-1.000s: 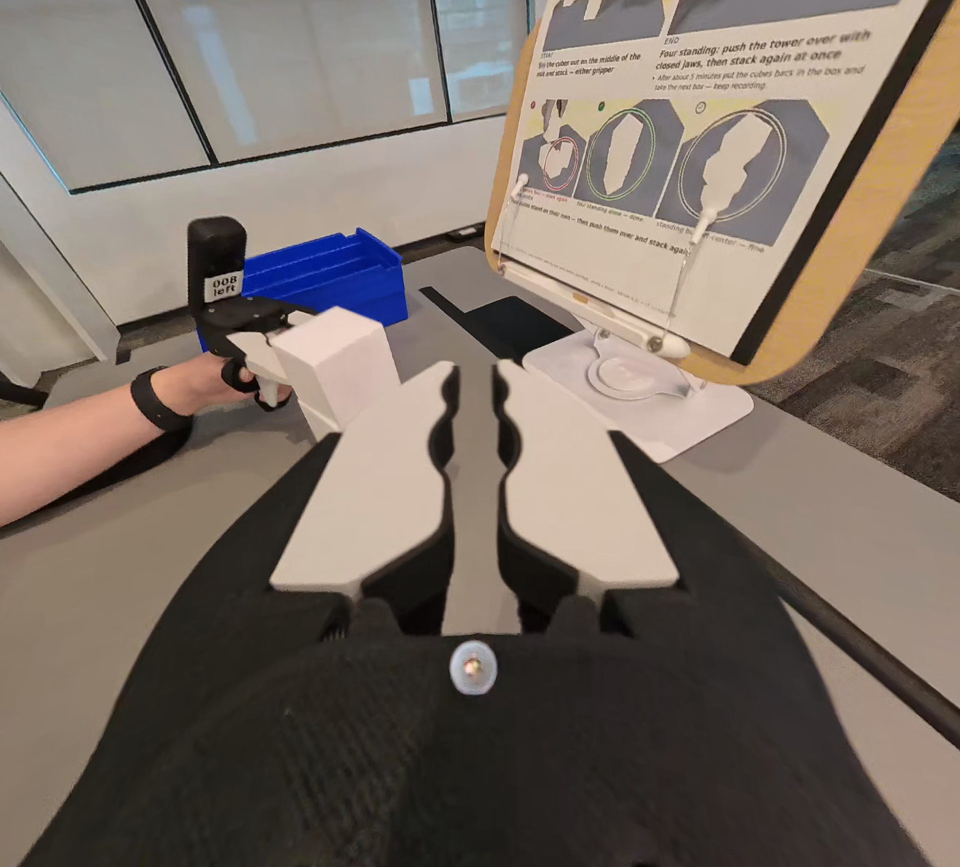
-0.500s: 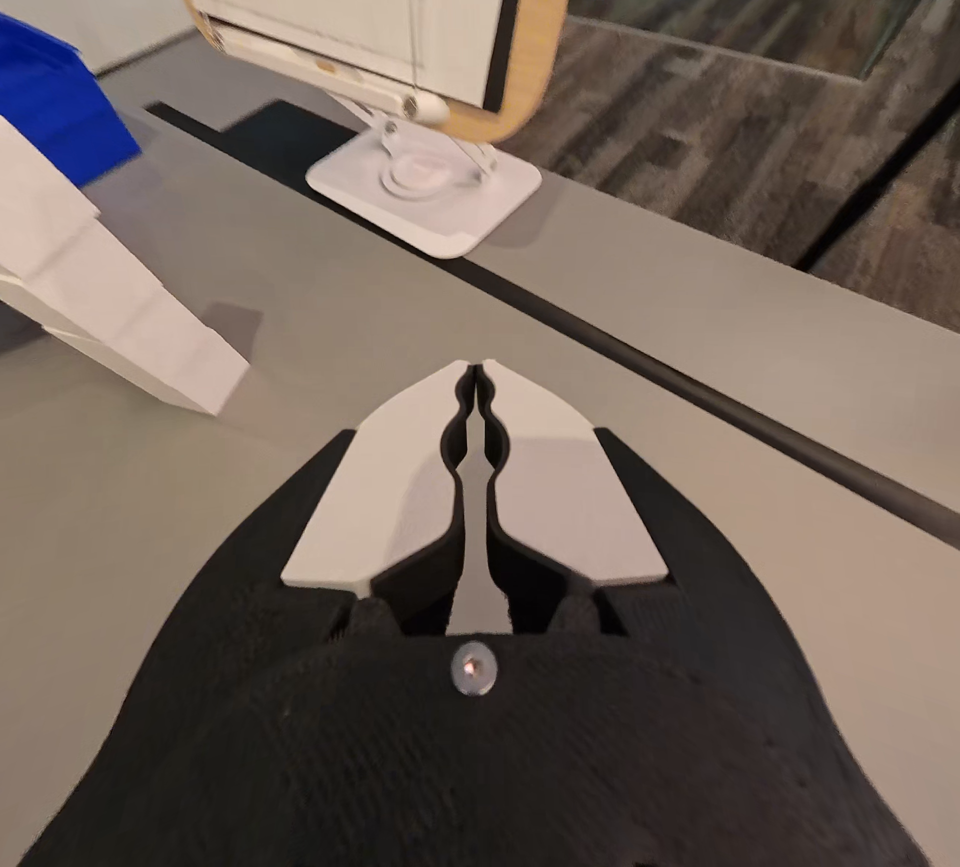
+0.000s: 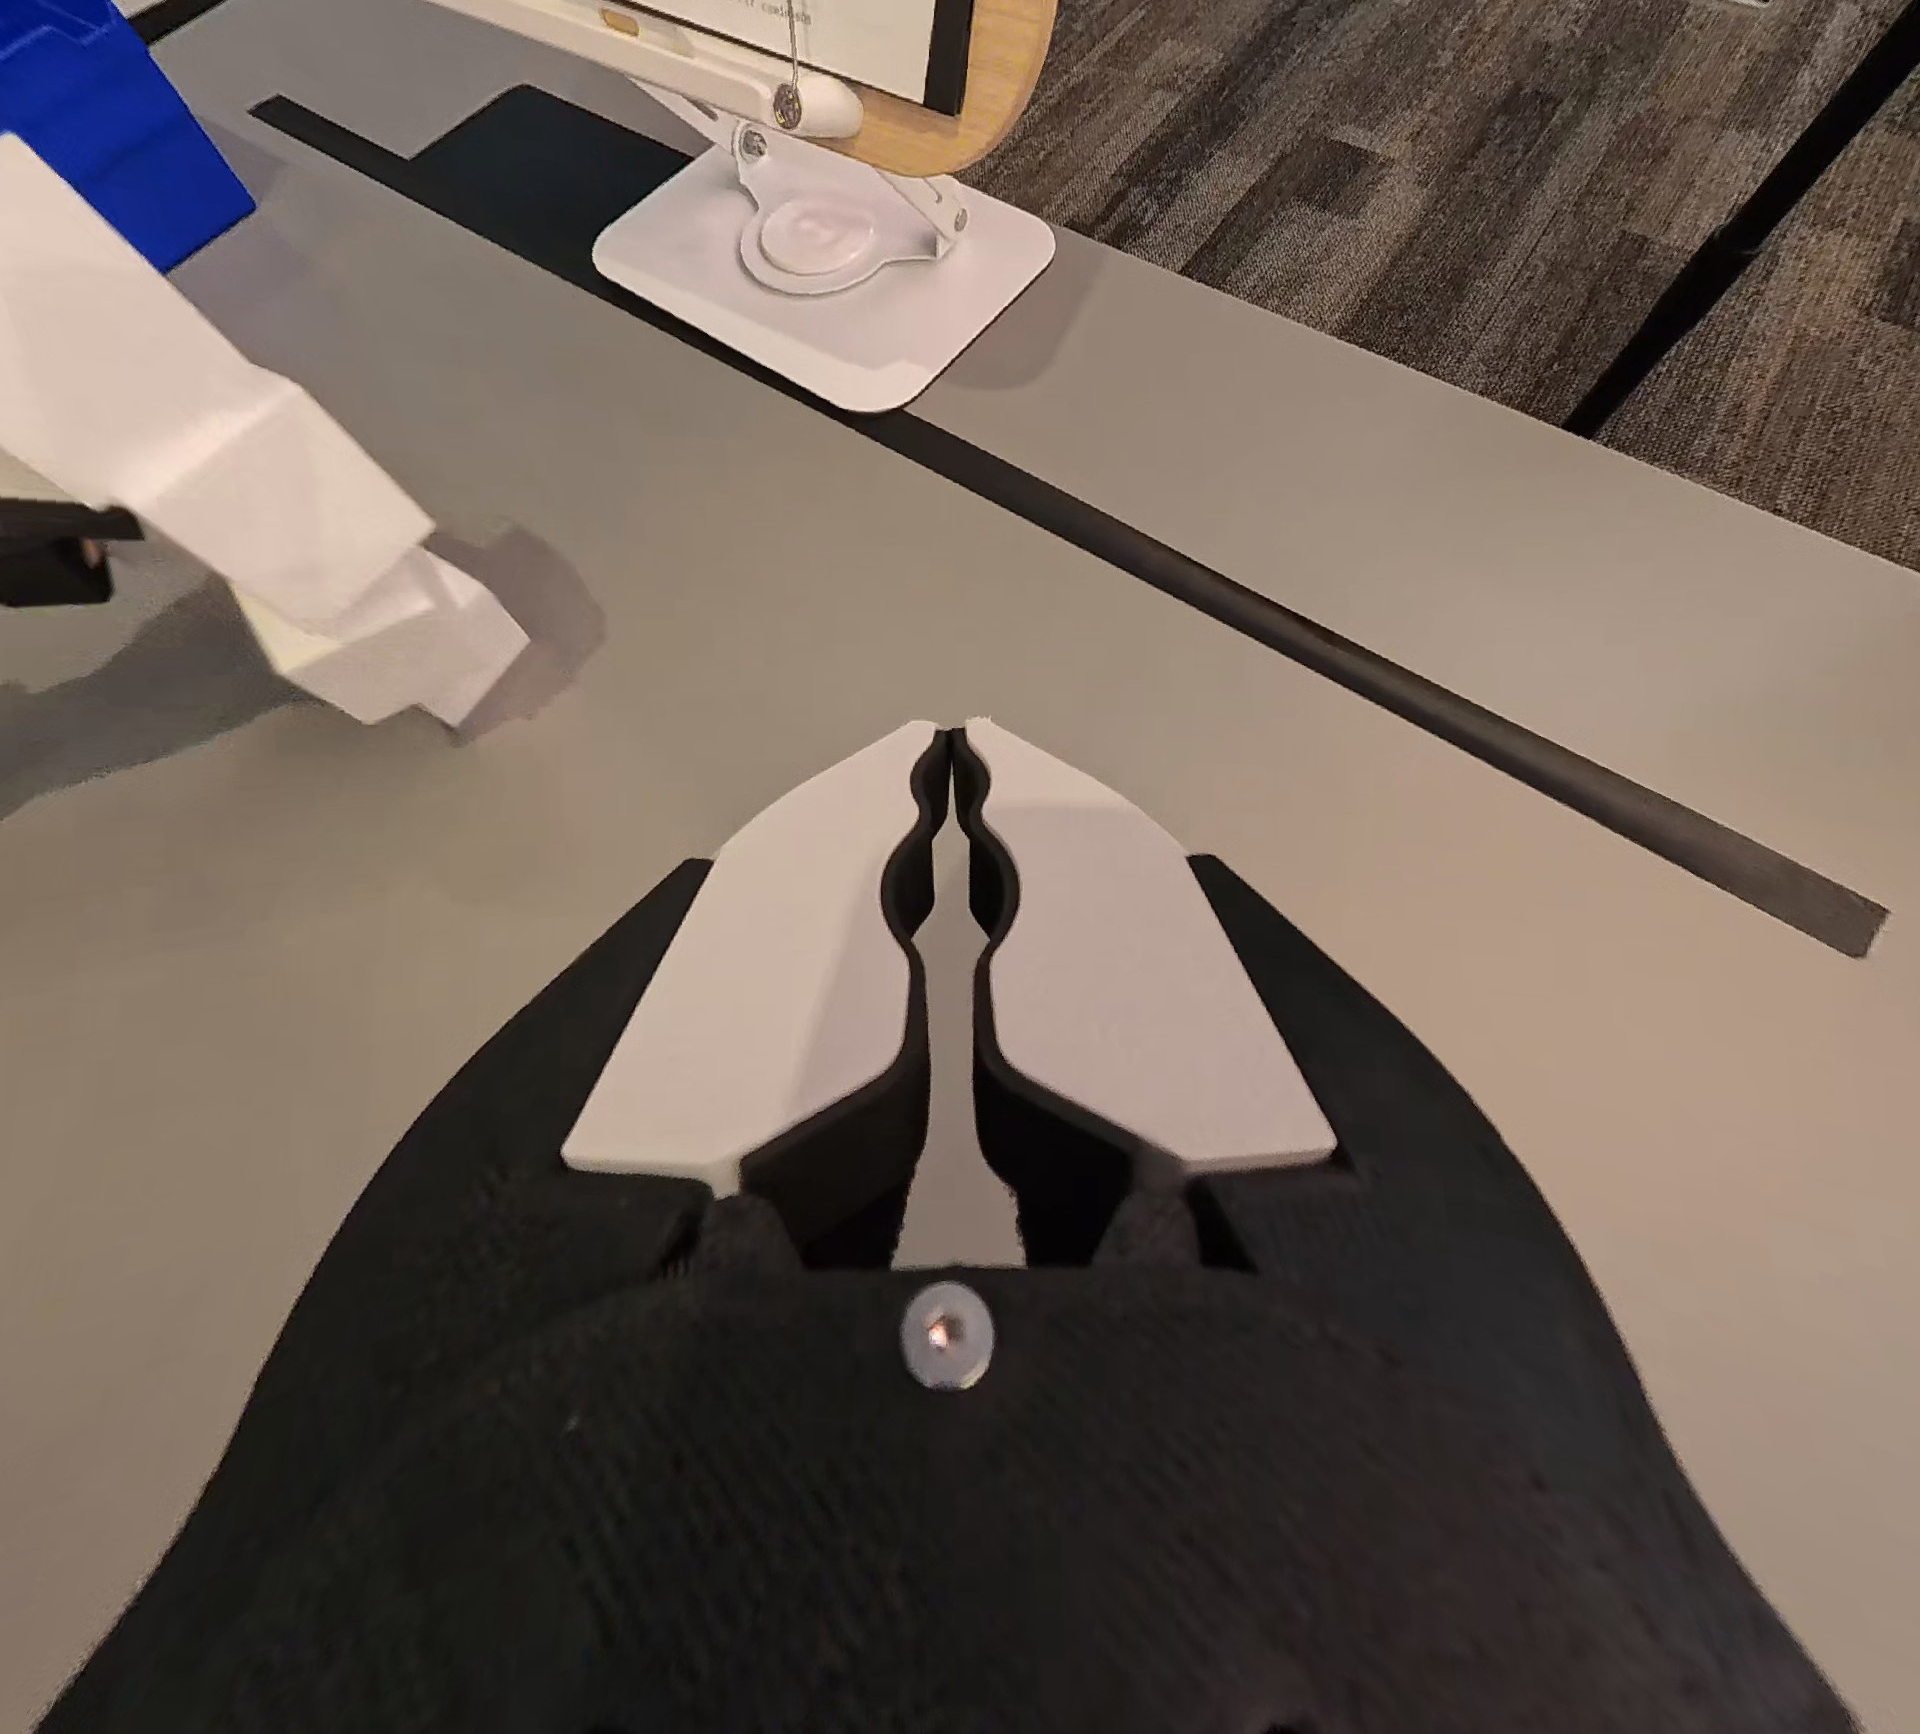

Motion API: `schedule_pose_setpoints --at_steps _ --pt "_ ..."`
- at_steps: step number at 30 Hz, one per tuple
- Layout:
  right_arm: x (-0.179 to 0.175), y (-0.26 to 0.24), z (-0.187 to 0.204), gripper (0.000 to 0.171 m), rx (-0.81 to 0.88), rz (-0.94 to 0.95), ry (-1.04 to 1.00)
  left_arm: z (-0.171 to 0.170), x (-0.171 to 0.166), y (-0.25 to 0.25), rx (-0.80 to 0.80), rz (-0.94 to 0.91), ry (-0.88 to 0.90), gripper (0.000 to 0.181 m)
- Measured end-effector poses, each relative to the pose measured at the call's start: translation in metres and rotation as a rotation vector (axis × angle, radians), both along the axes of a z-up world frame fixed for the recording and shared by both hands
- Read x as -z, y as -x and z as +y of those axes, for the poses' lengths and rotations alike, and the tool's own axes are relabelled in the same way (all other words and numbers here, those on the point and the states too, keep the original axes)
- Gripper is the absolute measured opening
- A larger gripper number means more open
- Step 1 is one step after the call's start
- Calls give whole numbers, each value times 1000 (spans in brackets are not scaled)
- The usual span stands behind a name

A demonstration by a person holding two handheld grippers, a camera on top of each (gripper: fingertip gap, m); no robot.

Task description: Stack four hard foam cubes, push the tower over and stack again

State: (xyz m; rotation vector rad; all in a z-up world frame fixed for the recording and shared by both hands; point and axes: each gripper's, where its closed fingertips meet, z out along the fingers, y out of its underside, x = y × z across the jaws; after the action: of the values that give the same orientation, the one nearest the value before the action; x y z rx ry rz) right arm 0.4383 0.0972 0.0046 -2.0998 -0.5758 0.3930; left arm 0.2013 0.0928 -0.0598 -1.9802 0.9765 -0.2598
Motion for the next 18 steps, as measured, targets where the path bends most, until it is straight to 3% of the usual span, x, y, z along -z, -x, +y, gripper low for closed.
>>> schedule_pose_setpoints --at_steps 4,8,11,13,18 --pt "6 -20 -10 1 19 -9 41 -21 -16 -36 75 -8 5 0" --pt "19 -50 -22 5 46 23 84 -29 -26 -35 97 -131 26 4" --pt "36 -69 -28 16 43 44 102 -29 -32 -26 130 -249 21 35" --pt "50 -78 -32 26 27 57 110 -24 -31 -21 148 -281 -5 65" --pt "77 -126 -50 38 171 37 174 -17 1 -19 221 -213 46 91"
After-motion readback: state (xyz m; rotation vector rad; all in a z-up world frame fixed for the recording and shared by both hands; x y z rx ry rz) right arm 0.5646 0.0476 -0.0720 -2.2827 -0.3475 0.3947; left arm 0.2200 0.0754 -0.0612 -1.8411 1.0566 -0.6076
